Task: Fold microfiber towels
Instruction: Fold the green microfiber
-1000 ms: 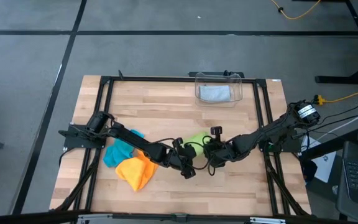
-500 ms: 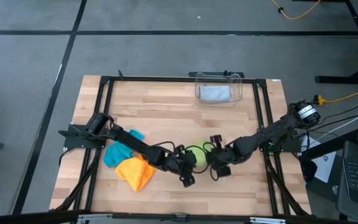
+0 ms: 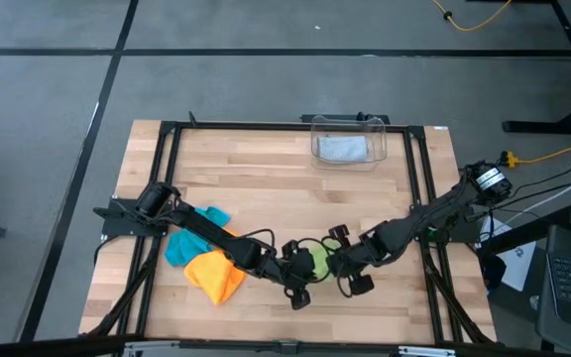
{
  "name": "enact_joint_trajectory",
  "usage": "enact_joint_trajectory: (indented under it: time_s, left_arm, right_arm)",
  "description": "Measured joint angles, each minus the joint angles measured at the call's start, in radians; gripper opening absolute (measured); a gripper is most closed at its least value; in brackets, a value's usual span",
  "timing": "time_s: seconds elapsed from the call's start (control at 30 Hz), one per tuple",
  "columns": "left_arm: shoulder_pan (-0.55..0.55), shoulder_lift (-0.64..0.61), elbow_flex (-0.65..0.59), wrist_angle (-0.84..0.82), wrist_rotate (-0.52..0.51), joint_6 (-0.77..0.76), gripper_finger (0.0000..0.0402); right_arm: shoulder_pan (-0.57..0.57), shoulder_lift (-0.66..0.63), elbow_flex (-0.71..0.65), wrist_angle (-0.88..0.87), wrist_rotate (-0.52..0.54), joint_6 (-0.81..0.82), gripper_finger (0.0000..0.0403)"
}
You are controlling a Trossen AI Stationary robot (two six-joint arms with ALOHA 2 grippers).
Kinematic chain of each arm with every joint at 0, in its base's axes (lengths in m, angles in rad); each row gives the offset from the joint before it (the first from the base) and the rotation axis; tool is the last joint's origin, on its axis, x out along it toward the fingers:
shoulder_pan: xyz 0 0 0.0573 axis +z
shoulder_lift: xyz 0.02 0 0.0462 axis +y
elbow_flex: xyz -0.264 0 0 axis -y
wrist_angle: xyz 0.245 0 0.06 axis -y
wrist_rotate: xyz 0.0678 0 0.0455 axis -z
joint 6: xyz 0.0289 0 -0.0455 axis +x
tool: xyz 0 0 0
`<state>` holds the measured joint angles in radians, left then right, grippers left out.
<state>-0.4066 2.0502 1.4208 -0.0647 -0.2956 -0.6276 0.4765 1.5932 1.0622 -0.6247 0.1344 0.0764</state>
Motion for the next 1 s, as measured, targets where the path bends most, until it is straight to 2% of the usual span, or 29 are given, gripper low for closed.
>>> enact_joint_trajectory:
  time_s: [0.3,0.5,0.9,1.0]
  left_arm:
    - [0.001,0.0,0.0,-0.161,-0.094,-0.138,0.0]
    - [0.006,0.0,0.0,-0.175,-0.147,-0.171,0.0]
    - [0.052,0.0,0.0,-0.263,-0.154,-0.261,0.0]
    - [0.064,0.0,0.0,-0.267,-0.154,-0.259,0.0]
  right_arm:
    - [-0.105,0.0,-0.058,0.055,0.004,-0.003,0.001]
    - [-0.152,0.0,-0.097,0.1,0.004,-0.003,0.001]
    - [-0.167,0.001,-0.148,0.134,0.006,0.024,0.001]
    - [-0.167,0.001,-0.151,0.138,0.047,0.026,0.001]
